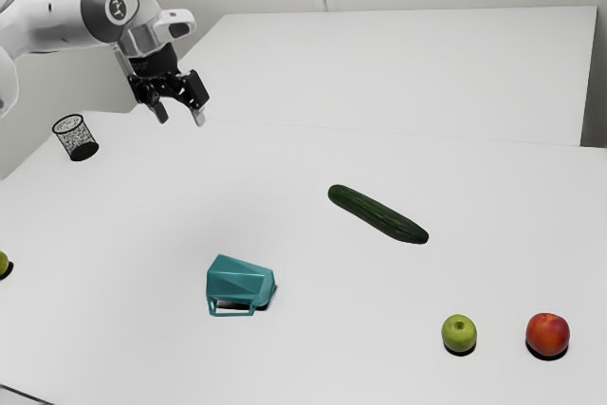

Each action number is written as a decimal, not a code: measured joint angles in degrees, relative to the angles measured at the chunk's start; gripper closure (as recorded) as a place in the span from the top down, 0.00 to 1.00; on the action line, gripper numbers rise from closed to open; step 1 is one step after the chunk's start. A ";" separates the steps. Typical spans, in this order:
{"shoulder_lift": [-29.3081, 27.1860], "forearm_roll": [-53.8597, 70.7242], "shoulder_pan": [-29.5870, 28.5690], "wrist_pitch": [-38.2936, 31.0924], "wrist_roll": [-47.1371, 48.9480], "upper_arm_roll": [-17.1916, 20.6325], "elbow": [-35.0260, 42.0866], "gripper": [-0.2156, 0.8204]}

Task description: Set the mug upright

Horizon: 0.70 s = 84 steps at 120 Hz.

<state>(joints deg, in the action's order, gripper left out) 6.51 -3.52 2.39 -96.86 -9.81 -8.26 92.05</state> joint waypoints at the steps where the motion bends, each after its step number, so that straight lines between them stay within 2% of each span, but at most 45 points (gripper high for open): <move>1: -0.02 0.00 0.00 -0.01 0.01 0.00 0.00 0.79; 36: -1.58 -0.09 0.08 -0.35 0.38 0.00 1.29 0.79; 69: -12.00 -5.19 0.39 -2.65 0.59 -0.25 15.86 0.79; 84: -14.55 -12.48 0.62 -3.06 -0.07 -2.73 22.21 0.79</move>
<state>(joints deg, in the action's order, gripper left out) -8.04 -16.00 3.01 -99.92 -9.88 -11.00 114.25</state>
